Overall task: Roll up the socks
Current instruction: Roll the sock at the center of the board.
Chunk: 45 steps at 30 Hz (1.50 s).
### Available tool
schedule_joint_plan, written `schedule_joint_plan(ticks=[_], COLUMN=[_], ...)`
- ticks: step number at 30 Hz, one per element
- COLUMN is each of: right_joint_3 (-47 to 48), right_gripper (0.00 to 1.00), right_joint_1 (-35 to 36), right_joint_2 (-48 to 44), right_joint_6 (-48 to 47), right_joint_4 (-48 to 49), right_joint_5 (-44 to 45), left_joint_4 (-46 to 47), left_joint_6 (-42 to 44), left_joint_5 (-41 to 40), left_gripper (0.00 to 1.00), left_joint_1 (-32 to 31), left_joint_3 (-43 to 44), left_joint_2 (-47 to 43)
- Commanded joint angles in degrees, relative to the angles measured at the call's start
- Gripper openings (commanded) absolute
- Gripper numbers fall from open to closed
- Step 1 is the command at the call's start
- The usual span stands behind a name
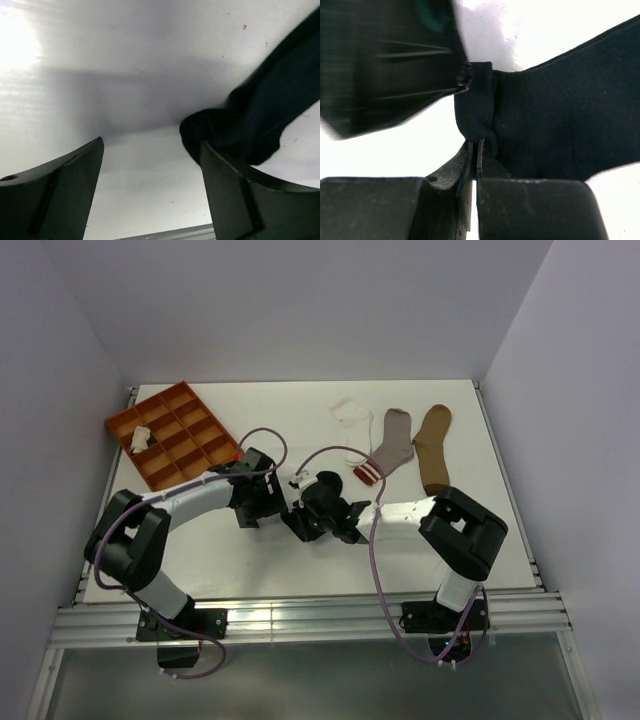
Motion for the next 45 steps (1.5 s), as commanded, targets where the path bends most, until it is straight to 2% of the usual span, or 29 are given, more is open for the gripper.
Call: schedule_joint_plan(ticks=[1,2,4,7,12,14,17,22,28,35,43,45], right_joint_3=[-3.1,-3.8,-6.1,-8.9,-13.1,-14.1,-15.5,-18.1,-18.0,-18.1,-18.3,-18.1], right_gripper=[0.0,0.0,0.0,0.0,0.0,0.0,0.0,0.0,0.0,0.0,0.0,0.0], right_joint_1=[-3.8,-4.8,-8.1,-11.6,-18.6,-20.2,-22.5,-25.2,-25.6,-25.9,-26.0,-26.0], right_joint_2=[-0.1,-0.2,-0.3,0.3,4.0,7.4,11.7,17.2,18.4,18.6,19.3,19.2], right_joint_6=[2.3,4.2,6.4,11.2,23.9,29.9,36.5,45.9,44.7,44.5,44.5,43.9], right_joint_4=[-0.2,1.2,6.0,12.8,26.8,31.7,39.3,52.3,48.2,46.8,47.2,46.3], right_joint_5=[-12.6,-18.2,-26.5,-33.8,-47.0,-49.6,-52.4,-54.8,-54.0,-53.7,-53.9,-53.7], left_joint_4=[4.4,4.7,6.2,8.9,15.6,18.0,20.4,23.5,26.1,26.4,28.4,27.4], left_joint_6=[-3.6,-4.9,-6.0,-7.3,-6.9,-7.4,-8.7,-10.3,-10.5,-9.7,-10.2,-10.1], left_joint_5=[-0.6,-0.8,-0.8,-4.0,-1.6,0.9,2.2,2.7,3.5,2.0,3.5,3.2], left_gripper=[0.84,0.88,0.89,0.88,0.85,0.84,0.81,0.81,0.79,0.67,0.64,0.58], left_joint_1=[0.4,0.5,0.7,0.7,0.6,0.5,-0.7,-4.5,-5.9,-6.0,-5.9,-6.0], left_joint_3=[-2.7,-3.8,-5.7,-8.2,-12.4,-14.4,-16.7,-18.2,-17.3,-15.4,-14.6,-14.4], left_joint_2=[-6.3,-8.2,-10.2,-14.5,-20.1,-20.5,-20.4,-18.5,-14.3,-9.8,-6.6,-5.8])
